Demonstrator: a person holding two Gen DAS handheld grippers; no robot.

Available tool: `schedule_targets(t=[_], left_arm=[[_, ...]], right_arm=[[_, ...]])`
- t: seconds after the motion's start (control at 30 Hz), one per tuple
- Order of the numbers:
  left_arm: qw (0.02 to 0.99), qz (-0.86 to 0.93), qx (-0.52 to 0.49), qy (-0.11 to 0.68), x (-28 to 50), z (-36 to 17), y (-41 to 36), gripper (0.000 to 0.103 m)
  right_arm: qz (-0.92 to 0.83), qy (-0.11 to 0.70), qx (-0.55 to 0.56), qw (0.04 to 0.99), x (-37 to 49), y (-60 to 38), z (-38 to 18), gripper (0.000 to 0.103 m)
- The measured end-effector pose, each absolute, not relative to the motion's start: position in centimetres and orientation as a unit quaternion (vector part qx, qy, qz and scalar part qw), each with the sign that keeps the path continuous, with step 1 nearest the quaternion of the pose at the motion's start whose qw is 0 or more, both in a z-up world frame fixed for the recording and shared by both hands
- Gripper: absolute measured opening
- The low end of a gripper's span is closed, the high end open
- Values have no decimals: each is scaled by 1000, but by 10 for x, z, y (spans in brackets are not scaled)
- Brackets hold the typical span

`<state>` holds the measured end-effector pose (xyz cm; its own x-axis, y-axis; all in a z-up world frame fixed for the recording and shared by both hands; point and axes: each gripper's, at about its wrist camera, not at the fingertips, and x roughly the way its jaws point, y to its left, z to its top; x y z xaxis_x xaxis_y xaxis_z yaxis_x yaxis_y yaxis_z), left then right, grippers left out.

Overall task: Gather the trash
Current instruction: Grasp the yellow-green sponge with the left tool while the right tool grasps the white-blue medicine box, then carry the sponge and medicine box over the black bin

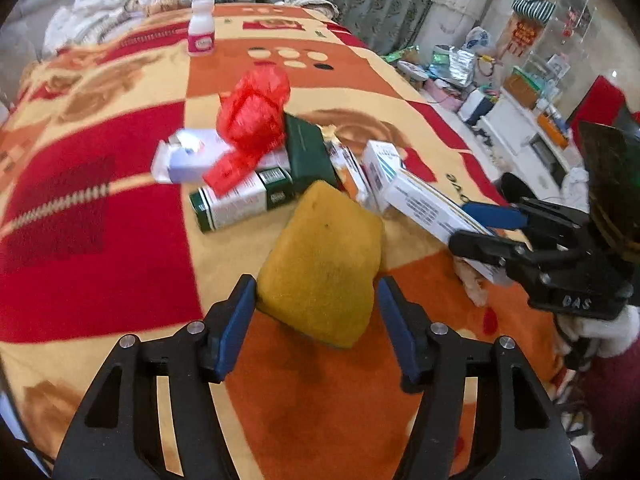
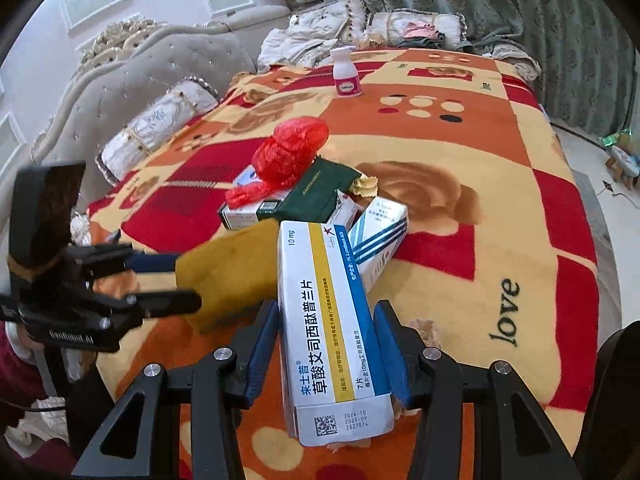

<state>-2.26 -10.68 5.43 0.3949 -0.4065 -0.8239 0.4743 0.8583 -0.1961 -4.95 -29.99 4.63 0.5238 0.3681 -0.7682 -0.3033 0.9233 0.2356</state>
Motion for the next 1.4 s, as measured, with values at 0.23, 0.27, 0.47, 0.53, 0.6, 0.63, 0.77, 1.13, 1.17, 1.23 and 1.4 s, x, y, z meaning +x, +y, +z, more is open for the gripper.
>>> schedule_targets(t=[0.23, 0.27, 0.47, 0.53, 0.6, 0.63, 0.77, 1.13, 1.17, 1.23, 1.4], left_arm=[[849, -250, 75, 459, -15, 61, -104, 61], [848, -254, 77, 458, -13, 61, -104, 61], [826, -275, 97, 482, -9, 41, -120, 63], [827, -270, 111, 480, -9, 36, -125, 65], [828, -270, 118, 476, -8, 34, -129, 71], [829, -267, 123, 476, -6, 32, -132, 73], [834, -239, 162, 470, -3, 25, -140, 73], [835, -224, 55, 499, 19, 26, -111, 48], [836, -220, 50, 501, 19, 28, -109, 44], [832, -227, 29, 506, 18, 32, -104, 33], [837, -231, 12, 495, 8, 51, -105, 29]], right_arm=[[171, 461, 23, 870, -51, -304, 43, 47], [174, 464, 23, 869, -52, -304, 42, 47], [200, 478, 17, 855, -57, -292, 36, 47], [199, 485, 14, 851, -57, -288, 32, 45], [192, 491, 10, 849, -57, -287, 28, 45], [190, 495, 11, 848, -57, -286, 25, 45], [183, 502, 10, 845, -56, -286, 18, 45], [172, 495, -39, 851, -51, -266, 13, 43], [175, 494, -36, 851, -51, -266, 13, 39], [185, 493, -19, 850, -50, -267, 14, 35], [210, 475, 23, 855, -52, -275, 29, 34]])
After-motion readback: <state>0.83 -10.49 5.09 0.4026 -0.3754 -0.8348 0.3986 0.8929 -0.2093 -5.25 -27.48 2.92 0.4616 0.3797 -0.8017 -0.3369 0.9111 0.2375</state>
